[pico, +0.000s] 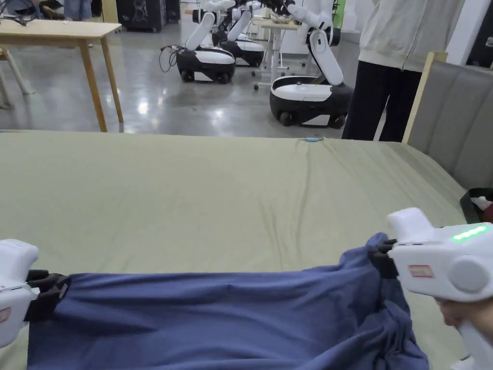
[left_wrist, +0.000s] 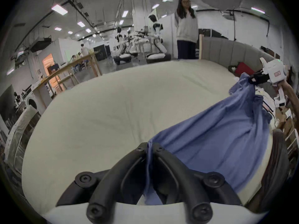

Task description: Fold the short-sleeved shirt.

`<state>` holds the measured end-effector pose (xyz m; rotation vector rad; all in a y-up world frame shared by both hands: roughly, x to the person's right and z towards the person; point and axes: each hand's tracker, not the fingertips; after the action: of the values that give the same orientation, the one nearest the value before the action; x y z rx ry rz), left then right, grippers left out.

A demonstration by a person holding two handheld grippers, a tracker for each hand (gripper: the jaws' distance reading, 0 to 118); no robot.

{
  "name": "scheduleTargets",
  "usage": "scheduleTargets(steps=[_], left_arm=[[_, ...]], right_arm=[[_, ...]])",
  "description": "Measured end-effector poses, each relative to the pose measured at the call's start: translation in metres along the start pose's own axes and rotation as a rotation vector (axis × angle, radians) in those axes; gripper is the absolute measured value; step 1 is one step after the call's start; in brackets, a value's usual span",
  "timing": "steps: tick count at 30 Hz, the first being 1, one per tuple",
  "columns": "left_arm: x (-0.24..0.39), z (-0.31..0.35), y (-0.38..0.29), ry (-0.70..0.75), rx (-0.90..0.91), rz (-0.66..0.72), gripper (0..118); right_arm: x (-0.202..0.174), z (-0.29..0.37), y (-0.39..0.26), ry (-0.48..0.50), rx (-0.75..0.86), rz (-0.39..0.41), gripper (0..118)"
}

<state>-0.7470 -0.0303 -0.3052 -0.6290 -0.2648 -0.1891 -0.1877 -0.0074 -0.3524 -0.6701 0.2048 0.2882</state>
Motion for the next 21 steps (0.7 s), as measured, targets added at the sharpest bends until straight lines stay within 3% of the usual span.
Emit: scheduleTargets(steps=[5,8,12,15,18,21], left_arm=[[0.001,0.061,-0.044,-0.018,0.061,0.059,4],[0.005,0.073,-0.084,-0.050,0.050,0.099,4],[0.011,0.057,-0.126,-0.101,-0.101,0.106,4],[0.012,0.041,-0.140,-0.095,-0.143,0.110,4],[0.015,0.033,-0.140,-0.084,-0.145,0.124,4],[0.019,0.032,-0.136,-0.061,-0.150,0.104,3]], right_arm=[[-0.021,0.089,-0.046,0.058,0.096,0.024,2],[-0.031,0.105,-0.087,0.106,0.050,0.024,2],[-0.040,0.077,-0.141,0.149,-0.190,0.066,2],[-0.035,0.048,-0.164,0.130,-0.307,0.025,2],[-0.029,0.033,-0.168,0.153,-0.291,-0.082,2],[-0.031,0.034,-0.163,0.128,-0.294,-0.070,2]])
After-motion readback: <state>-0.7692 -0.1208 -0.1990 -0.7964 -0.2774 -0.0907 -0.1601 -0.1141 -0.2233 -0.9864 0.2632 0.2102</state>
